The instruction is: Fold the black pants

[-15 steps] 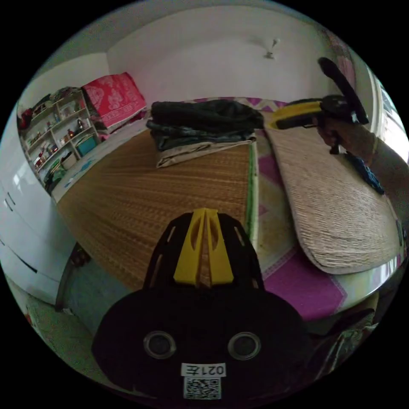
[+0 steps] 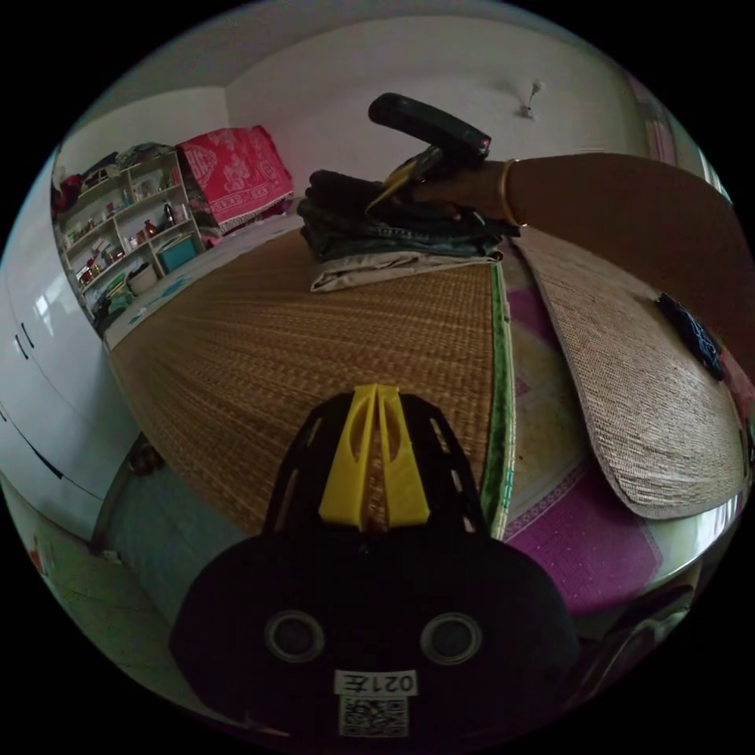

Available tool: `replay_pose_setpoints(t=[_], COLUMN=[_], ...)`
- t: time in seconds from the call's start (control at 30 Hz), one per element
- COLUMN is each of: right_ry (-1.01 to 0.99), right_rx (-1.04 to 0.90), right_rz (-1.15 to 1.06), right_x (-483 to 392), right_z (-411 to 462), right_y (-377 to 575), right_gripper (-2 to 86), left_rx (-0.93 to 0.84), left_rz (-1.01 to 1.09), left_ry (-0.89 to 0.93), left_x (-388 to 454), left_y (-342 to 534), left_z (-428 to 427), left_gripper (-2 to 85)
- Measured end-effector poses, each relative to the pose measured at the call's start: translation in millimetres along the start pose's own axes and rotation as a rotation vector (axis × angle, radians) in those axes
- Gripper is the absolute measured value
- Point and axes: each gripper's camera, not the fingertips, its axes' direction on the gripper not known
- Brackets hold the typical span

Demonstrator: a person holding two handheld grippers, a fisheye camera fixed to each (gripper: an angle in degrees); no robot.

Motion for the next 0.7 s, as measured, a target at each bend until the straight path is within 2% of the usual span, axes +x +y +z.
replay_pose_setpoints(t=[0.13,0.23,0.3,0.37,0.57,0.7], right_ry=[-0.050,-0.173,-0.288,-0.306,-0.109,0.055], right_rx=[0.007,-0.016,-0.007,0.014,0.037,-0.022], right_rz=[0.090,0.209,0.351,0.439,0.529,0.431], right_x=[17.6,56.8,113.1,158.6,268.3,284.5], right_z=[-2.9,-17.3,-39.5,-64.5,-178.9,-265.2], right_y=[-3.0,-9.2,-3.3,9.7,81.4,134.2], right_gripper=[6.9,6.2,6.0,5.8,5.6,5.8], left_rx=[0.002,0.004,0.003,0.003,-0.018,-0.047], left_rz=[-0.011,-0.019,-0.029,-0.036,-0.029,-0.062], left_ry=[0.009,0.015,0.022,0.026,0.023,0.117], left_x=[-5.0,-7.8,-9.7,-10.5,-5.7,-3.8], left_y=[0.9,1.9,2.8,3.7,4.6,2.2], left_z=[-5.8,-10.0,-13.1,-15.1,-20.4,-29.7], left_gripper=[-1.0,-1.0,-1.0,-1.0,-1.0,-1.0])
